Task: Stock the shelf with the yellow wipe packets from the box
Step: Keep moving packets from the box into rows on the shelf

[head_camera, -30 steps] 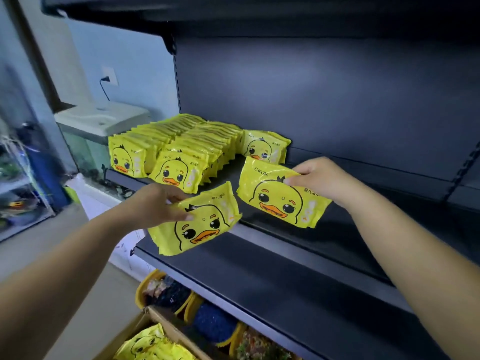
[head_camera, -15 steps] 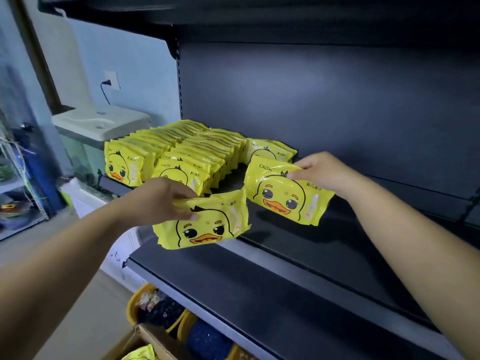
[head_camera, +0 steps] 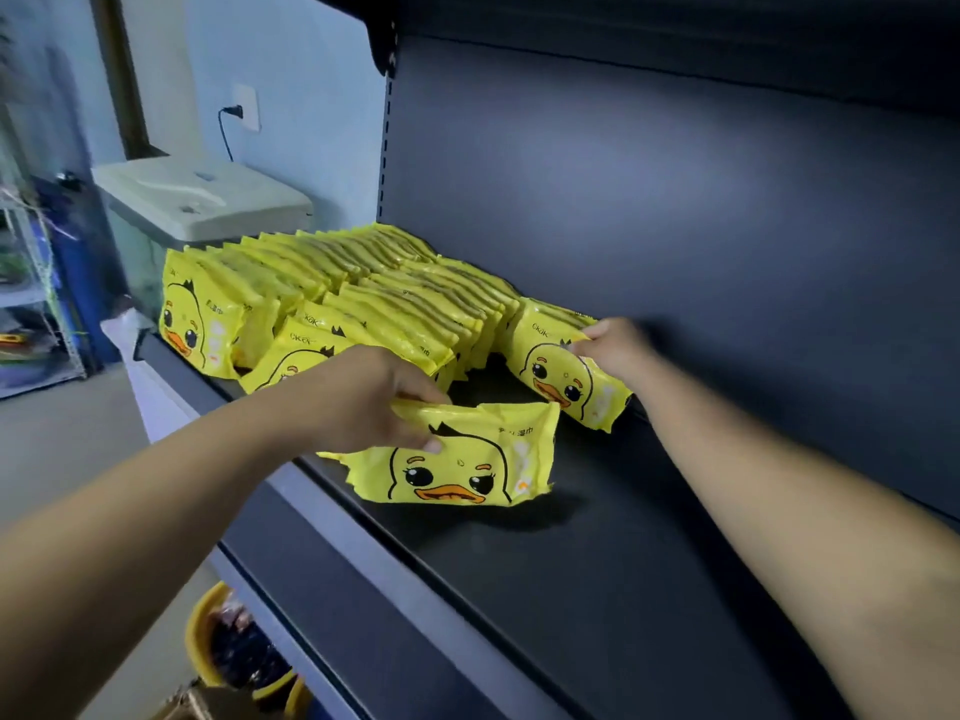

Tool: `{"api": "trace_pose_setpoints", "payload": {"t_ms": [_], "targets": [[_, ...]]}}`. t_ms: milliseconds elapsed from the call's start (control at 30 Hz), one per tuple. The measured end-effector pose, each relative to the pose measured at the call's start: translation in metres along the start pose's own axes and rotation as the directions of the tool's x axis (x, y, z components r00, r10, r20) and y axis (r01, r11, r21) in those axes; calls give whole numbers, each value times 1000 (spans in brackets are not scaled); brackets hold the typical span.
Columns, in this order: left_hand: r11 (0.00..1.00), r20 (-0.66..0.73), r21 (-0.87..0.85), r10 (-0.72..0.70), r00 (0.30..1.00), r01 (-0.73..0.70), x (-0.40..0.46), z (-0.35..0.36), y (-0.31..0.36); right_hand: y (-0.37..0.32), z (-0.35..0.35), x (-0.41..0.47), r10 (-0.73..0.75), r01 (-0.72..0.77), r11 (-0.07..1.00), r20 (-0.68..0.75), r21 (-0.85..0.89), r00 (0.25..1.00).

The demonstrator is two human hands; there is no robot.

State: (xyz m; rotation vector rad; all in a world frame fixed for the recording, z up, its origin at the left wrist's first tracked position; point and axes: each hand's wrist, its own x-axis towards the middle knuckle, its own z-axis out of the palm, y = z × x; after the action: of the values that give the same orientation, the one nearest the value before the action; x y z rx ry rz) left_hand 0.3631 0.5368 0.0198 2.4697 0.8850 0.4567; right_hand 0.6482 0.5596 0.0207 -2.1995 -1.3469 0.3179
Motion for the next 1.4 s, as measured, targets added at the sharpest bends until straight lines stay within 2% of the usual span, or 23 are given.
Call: {"api": "trace_pose_setpoints", "payload": {"t_ms": [167, 300, 400, 467, 500, 567, 633, 700, 767, 833, 867, 933, 1000, 1167, 1400], "targets": [[997, 24, 75, 18, 1000, -20, 8, 4, -1, -1, 16, 25, -19, 19, 1000, -38, 2, 999], [994, 23, 105, -3, 1000, 1, 14, 6, -3, -2, 19, 26, -67, 64, 996, -51, -59, 996], [995, 49, 100, -10, 999, 5, 19, 7, -2, -11, 7, 8, -176, 168, 983, -116, -78, 978], [996, 64, 88, 5, 998, -10, 23, 7, 0, -23, -3, -22, -267, 272, 962, -107, 37, 958], [997, 74, 75, 16, 997, -22, 25, 7, 1, -28, -8, -42, -302, 304, 944, -35, 128, 953], [998, 87, 36, 39, 995, -43, 29, 8, 4, -33, -17, -84, -342, 282, 925, 232, 255, 911], [999, 109, 0, 48, 993, -49, 31, 10, 7, -31, -18, -113, -335, 301, 942, 474, 149, 814], [997, 151, 14, 75, 986, -78, 32, 14, 11, -27, -13, -128, -318, 368, 930, 538, 14, 781], [982, 150, 116, 131, 980, -149, 31, 17, 15, -22, -9, -130, -329, 384, 923, 476, -21, 816], [952, 36, 234, 193, 981, -196, 28, 19, 14, -17, -12, -129, -322, 352, 936, 407, -1, 855], [955, -55, 241, 191, 980, -173, 23, 21, 14, -15, -14, -128, -311, 324, 946, 372, 28, 875], [982, -253, 122, 168, 953, -141, 11, 28, 11, -8, -18, -117, -274, 264, 962, 244, 73, 930], [992, -328, 53, 128, 936, -117, -1, 42, 6, -2, -20, -103, -191, 180, 978, 100, 109, 977], [978, -120, 188, 114, 986, -91, -17, 92, -22, 2, -5, -62, -46, 49, 981, -23, 189, 999], [970, -164, 235, 103, 981, -63, -17, 108, -33, 7, 29, -27, 54, -20, 983, -181, 185, 982]]}}
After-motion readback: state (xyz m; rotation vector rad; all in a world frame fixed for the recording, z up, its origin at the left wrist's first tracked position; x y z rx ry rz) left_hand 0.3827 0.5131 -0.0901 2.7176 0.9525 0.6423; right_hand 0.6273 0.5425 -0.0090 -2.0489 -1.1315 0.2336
